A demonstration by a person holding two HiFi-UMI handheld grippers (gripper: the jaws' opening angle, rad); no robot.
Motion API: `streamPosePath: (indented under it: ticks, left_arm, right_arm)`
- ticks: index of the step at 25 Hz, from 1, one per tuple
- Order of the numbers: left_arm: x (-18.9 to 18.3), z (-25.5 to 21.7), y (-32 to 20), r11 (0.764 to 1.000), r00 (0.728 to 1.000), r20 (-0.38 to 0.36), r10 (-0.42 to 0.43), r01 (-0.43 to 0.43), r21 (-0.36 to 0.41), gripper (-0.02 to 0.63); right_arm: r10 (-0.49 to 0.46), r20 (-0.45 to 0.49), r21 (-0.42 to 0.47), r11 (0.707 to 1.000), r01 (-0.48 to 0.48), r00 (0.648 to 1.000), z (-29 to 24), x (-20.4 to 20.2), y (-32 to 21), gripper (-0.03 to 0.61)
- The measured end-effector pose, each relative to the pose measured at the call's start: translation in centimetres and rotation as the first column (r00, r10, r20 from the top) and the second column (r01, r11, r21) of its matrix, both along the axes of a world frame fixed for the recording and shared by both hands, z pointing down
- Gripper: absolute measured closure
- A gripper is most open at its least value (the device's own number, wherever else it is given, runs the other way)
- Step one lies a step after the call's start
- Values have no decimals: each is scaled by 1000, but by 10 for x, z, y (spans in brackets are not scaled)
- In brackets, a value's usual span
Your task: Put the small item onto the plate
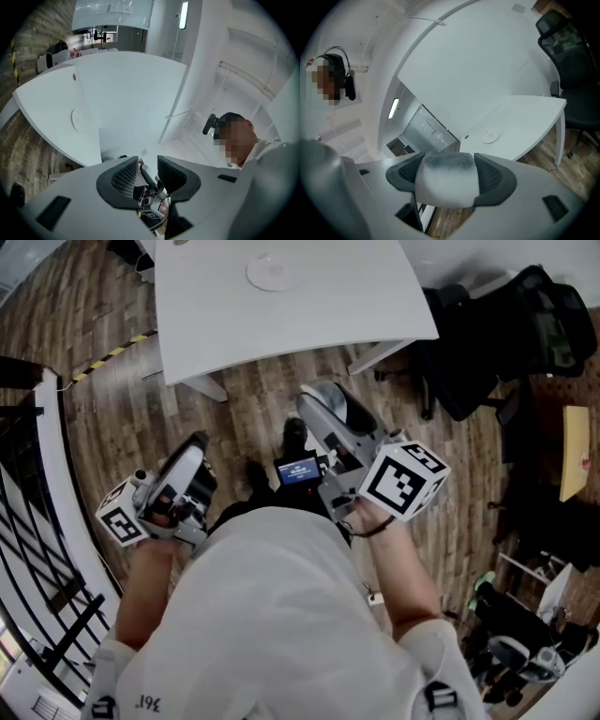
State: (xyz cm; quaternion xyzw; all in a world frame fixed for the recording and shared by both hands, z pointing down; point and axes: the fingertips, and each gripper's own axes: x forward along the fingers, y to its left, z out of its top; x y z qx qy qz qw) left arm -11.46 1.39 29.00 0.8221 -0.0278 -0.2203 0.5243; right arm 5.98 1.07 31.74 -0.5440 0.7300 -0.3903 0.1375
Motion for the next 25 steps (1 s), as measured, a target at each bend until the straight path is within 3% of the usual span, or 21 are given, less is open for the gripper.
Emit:
streamPosePath:
  ticks: [5,16,21,25]
  left_arm:
    - [16,4,-35,997,997,-3,-72,72,7,502]
    - [92,3,-119,984,984,-25,-177,177,6,502]
    - [103,17,-138,974,974,14,-225,225,-14,502]
    - [106,19,-145,972,972,0,-235,235,-27,502]
  right_arm:
    - [-63,-2,-6,998,63,998,7,17,-45,258]
    - [-202,-17,6,979,202,979,3,74,-150,259]
    - [-242,1,-20,970,242,970,16,86,-174,258]
    - [-253,7,-38,967,253,968,25,88,-187,258]
